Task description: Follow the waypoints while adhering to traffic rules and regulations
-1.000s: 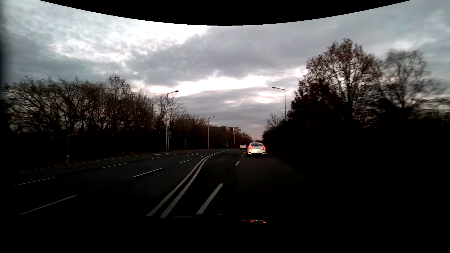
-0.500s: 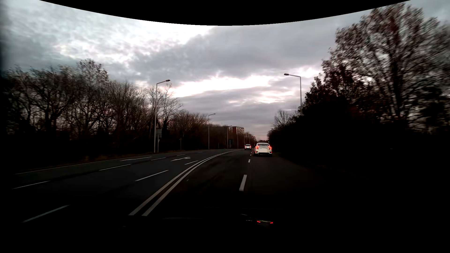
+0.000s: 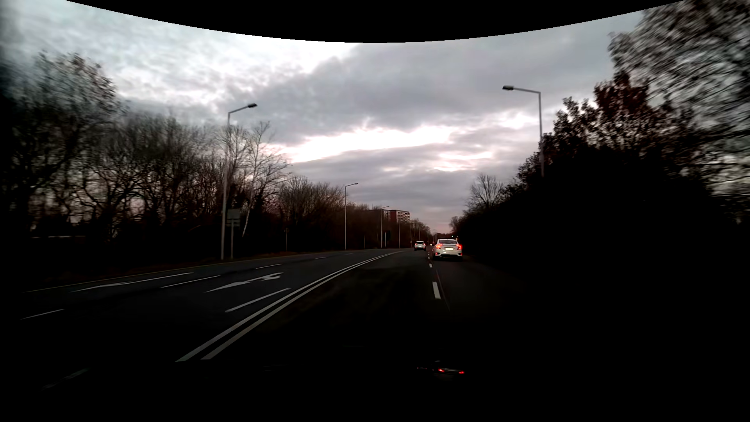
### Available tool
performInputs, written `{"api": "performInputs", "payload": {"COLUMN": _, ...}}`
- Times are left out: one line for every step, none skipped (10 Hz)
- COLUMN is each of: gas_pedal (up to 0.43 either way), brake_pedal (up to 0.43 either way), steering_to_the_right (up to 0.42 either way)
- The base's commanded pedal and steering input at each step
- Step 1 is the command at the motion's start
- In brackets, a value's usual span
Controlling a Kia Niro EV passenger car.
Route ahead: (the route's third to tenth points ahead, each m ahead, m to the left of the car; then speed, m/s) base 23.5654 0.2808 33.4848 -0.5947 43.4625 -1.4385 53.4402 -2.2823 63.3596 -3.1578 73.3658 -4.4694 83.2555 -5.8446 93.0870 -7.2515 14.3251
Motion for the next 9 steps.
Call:
{"api": "performInputs", "payload": {"gas_pedal": 0.177, "brake_pedal": 0.000, "steering_to_the_right": 0.001}}
{"api": "performInputs", "payload": {"gas_pedal": 0.177, "brake_pedal": 0.000, "steering_to_the_right": 0.001}}
{"api": "performInputs", "payload": {"gas_pedal": 0.177, "brake_pedal": 0.000, "steering_to_the_right": 0.002}}
{"api": "performInputs", "payload": {"gas_pedal": 0.177, "brake_pedal": 0.000, "steering_to_the_right": 0.005}}
{"api": "performInputs", "payload": {"gas_pedal": 0.177, "brake_pedal": 0.000, "steering_to_the_right": 0.006}}
{"api": "performInputs", "payload": {"gas_pedal": 0.177, "brake_pedal": 0.000, "steering_to_the_right": 0.008}}
{"api": "performInputs", "payload": {"gas_pedal": 0.177, "brake_pedal": 0.000, "steering_to_the_right": 0.011}}
{"api": "performInputs", "payload": {"gas_pedal": 0.177, "brake_pedal": 0.000, "steering_to_the_right": 0.013}}
{"api": "performInputs", "payload": {"gas_pedal": 0.169, "brake_pedal": 0.000, "steering_to_the_right": 0.014}}
